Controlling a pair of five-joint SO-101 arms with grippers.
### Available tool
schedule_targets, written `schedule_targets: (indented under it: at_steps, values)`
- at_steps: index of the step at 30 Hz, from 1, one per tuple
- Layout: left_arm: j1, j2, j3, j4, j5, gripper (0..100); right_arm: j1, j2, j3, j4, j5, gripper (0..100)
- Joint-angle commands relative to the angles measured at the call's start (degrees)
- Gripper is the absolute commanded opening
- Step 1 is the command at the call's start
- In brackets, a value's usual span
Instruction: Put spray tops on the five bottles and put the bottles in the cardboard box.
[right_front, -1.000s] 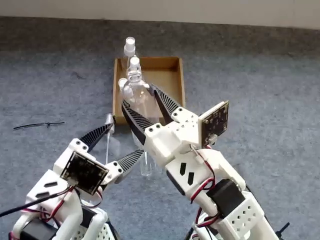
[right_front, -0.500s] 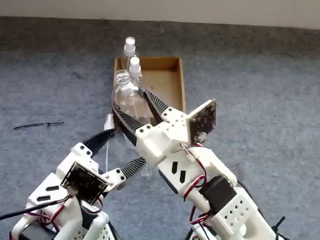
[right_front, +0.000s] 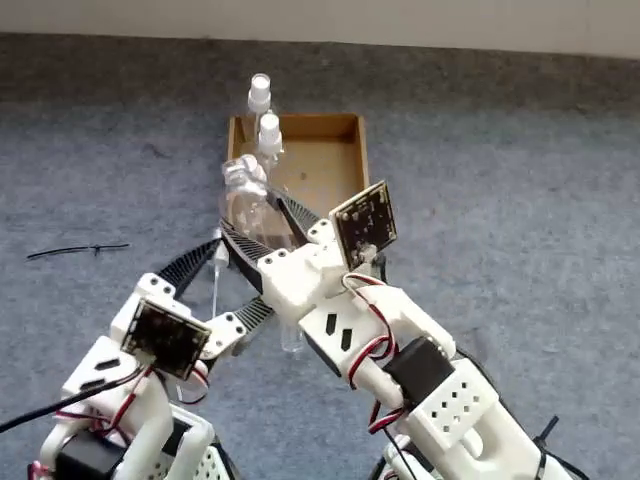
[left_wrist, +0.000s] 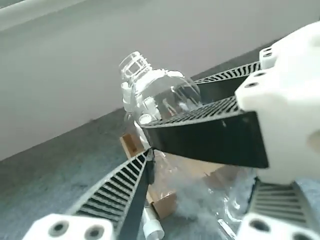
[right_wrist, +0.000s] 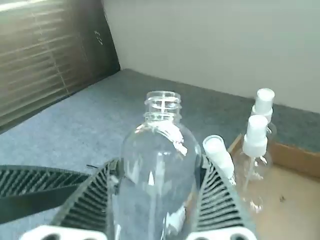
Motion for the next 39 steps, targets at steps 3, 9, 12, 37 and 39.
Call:
schedule_targets:
  at_steps: [3,9,12,37,39]
  values:
    - [-3.82,0.57,2.77,-3.52,0.35,29,-0.57,-1.19,-3.74,6.99,-0.18,0.4]
    - [-3.82,0.48,3.3,-3.52,0.35,29,2.59,-2.59,-7.25,10.51,-0.18,0.4]
    - [-3.82,0.48,3.65,-3.52,0.35,29,5.58,-2.51,-9.45,13.85,-0.18,0.4]
    - [-21.32,14.46,-7.69,1.32,0.35,29,29.05,-5.14,-1.45,18.77,8.62,0.4]
    - [-27.47,23.69,-11.3,1.58,0.35,29,29.23,-9.89,3.03,18.77,8.7,0.4]
